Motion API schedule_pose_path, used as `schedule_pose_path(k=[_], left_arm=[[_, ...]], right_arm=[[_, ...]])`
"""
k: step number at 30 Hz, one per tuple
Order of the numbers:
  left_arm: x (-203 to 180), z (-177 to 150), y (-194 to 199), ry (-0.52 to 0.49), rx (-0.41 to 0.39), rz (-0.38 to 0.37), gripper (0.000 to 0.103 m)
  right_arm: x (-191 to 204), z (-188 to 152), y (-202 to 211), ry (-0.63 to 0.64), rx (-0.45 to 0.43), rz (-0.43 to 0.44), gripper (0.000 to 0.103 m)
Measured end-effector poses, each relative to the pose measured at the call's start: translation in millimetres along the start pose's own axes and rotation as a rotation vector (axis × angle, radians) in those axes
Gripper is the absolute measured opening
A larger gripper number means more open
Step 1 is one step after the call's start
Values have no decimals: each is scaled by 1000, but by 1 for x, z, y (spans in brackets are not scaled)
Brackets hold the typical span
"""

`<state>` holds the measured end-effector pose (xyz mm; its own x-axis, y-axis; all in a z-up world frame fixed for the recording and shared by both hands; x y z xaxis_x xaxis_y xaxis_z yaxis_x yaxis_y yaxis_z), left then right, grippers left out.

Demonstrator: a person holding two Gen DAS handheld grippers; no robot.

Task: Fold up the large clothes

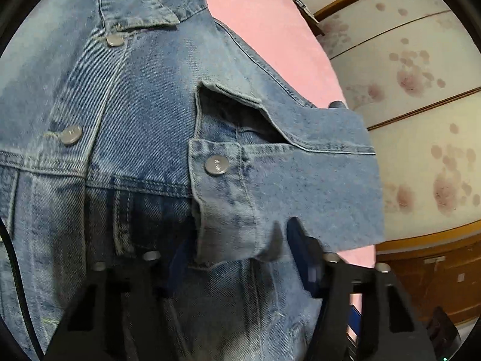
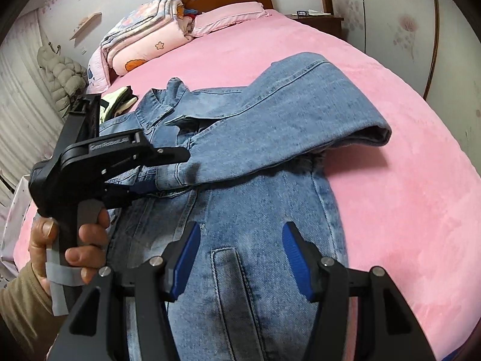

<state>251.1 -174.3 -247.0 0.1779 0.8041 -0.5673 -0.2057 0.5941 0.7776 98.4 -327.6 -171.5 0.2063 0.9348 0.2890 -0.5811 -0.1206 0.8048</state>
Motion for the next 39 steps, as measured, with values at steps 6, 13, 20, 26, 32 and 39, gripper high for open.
schedule_pose_path(k=[6,13,20,26,32,39], left_arm=[[-26,15,12,-60,-27,82,21],[-106,49,96,-240,-249,85,21],[-146,82,164,-368,-381,150,21],[-115,109,212,-376,-470,286,21],[-19,107,224,-287,-437,400,21],[111,59,163,-124,-227,453,22]], right_arm=[[-8,2,1,-26,10,-22,57],[-48,25,-3,-175,1,-38,58],[-82,71,-39,-340,6,-39,62],[-55,96,-55,-228,-13,-139,9],[10,95,-58,13,-48,-230,9],[56,50,-97,281,37,-423,19]])
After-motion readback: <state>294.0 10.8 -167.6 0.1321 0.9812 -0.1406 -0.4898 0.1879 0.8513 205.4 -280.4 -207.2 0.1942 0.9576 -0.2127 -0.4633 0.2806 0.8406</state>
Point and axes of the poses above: each gripper's, at about its wrist camera, not at the fingertips, and y roughly against the way its jaws point, x to its left, z to its top, the point moved 3 cm from there along -y, roughly the way its jaws point, and after that the axes turned 5 degrees about -y, right-handed, at the moved point
